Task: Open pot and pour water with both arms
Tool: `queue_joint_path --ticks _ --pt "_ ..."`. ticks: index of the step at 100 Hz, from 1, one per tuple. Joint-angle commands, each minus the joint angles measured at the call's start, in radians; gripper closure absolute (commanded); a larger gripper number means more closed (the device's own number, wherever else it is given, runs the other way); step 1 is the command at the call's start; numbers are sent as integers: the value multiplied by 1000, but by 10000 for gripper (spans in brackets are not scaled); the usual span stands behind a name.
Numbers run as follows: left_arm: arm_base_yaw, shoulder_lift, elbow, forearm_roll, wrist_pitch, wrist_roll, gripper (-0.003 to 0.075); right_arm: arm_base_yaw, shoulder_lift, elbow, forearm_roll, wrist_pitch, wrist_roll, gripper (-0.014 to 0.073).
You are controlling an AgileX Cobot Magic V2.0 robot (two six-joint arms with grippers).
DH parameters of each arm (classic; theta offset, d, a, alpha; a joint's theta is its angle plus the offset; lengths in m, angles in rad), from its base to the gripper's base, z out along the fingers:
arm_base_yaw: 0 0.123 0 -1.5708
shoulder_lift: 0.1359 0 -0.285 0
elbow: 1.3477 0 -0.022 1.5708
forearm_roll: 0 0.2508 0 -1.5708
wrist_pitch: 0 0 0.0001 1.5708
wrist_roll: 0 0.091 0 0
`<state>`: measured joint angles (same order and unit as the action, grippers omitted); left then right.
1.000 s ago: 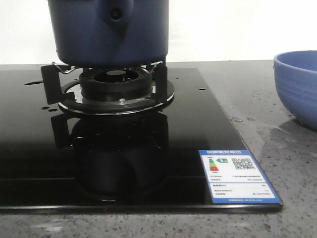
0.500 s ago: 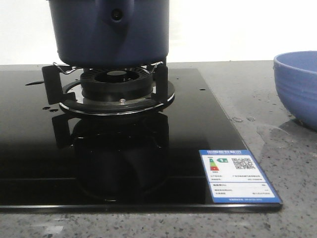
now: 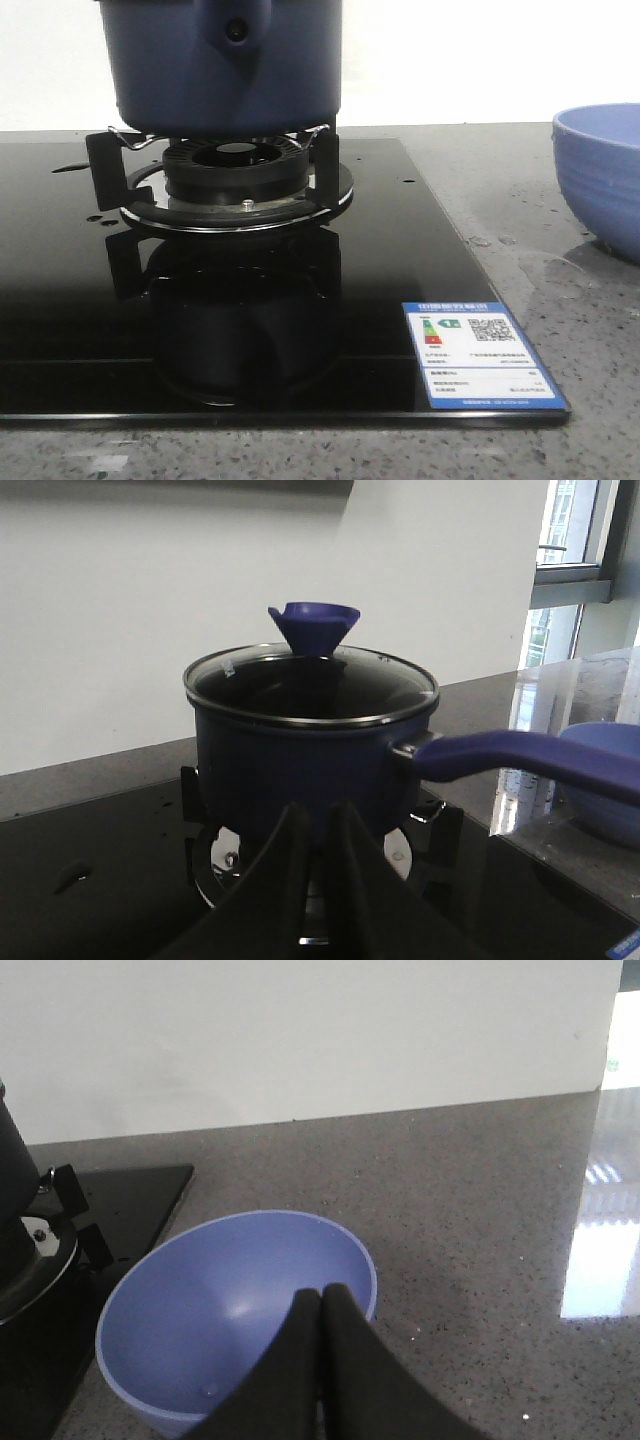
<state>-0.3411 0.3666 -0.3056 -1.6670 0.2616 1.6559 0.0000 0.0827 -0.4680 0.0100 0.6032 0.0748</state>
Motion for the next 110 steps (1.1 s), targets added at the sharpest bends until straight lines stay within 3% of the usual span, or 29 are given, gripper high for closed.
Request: queue_joint_path --ticks 1,22,79,90,99,104,110 --pt "-8 -62 17 -30 6 -11 741 -4 1 -21 -2 -89 -13 663" --pt "-8 -168 35 -37 8 -11 741 -4 1 -21 -2 -89 -13 663" --pt "-8 -170 36 -37 7 -11 741 -4 1 -21 -2 -89 -13 663" --pt "-6 -170 38 -19 -65 -8 741 -4 1 -21 -2 -89 -13 663" --pt "-6 -170 38 160 -123 -75 741 -4 1 -21 -2 -89 -13 663" --pt "-6 -170 38 360 -151 -237 741 -4 1 -21 -2 -89 -13 663" --pt "-6 -170 38 706 -173 -559 741 -4 1 -21 -2 -89 -13 663"
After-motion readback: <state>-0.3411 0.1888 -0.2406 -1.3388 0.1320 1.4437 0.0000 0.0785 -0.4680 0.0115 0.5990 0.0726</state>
